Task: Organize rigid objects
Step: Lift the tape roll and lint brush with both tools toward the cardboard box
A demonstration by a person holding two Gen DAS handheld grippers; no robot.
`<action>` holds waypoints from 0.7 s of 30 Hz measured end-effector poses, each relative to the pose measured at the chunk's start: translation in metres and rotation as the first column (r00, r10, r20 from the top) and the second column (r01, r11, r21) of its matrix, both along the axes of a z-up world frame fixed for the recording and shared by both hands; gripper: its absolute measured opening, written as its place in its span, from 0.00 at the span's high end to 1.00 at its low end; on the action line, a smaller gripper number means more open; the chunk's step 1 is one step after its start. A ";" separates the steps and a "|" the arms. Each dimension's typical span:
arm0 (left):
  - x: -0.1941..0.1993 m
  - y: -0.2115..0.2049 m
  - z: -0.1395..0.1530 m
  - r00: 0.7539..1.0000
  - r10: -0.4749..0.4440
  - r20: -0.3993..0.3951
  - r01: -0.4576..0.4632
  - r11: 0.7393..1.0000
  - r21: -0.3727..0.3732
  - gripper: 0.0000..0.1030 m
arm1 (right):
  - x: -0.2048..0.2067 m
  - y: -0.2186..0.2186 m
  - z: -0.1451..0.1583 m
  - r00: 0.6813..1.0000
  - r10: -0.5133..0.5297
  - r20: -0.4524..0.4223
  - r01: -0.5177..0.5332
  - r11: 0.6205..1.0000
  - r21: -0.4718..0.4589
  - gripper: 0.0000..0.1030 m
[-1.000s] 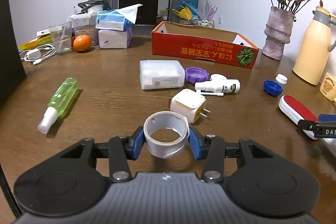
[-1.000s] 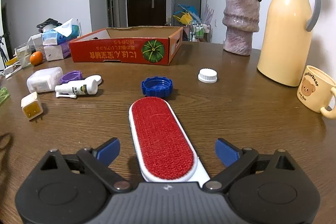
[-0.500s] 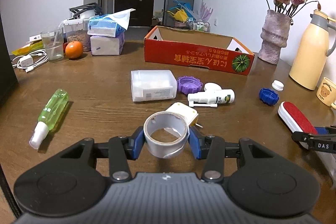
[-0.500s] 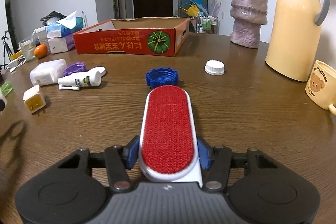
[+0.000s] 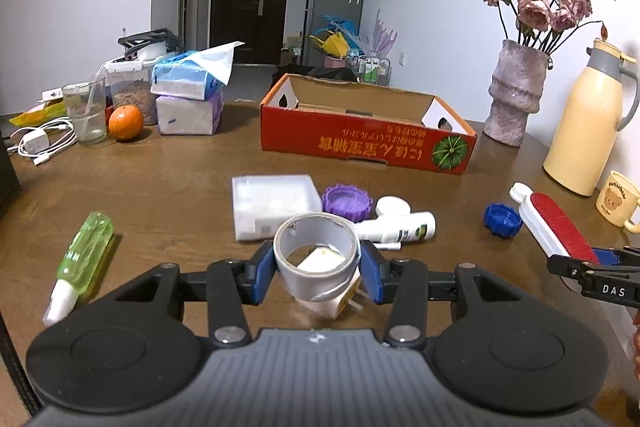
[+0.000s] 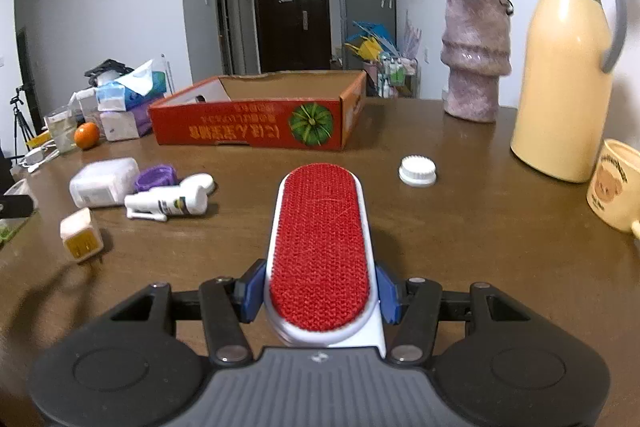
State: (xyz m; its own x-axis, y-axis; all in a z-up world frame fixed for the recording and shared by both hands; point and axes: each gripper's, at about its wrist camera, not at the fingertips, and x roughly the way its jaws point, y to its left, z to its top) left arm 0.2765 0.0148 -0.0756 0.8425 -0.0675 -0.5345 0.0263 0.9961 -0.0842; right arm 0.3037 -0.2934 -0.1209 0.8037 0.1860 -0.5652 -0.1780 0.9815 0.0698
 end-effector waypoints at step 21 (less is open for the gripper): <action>0.068 -0.008 0.023 0.999 -0.015 0.032 0.016 1.000 -0.024 0.56 | 0.058 0.032 0.033 0.993 0.051 0.106 -0.050 0.999 -0.007 0.47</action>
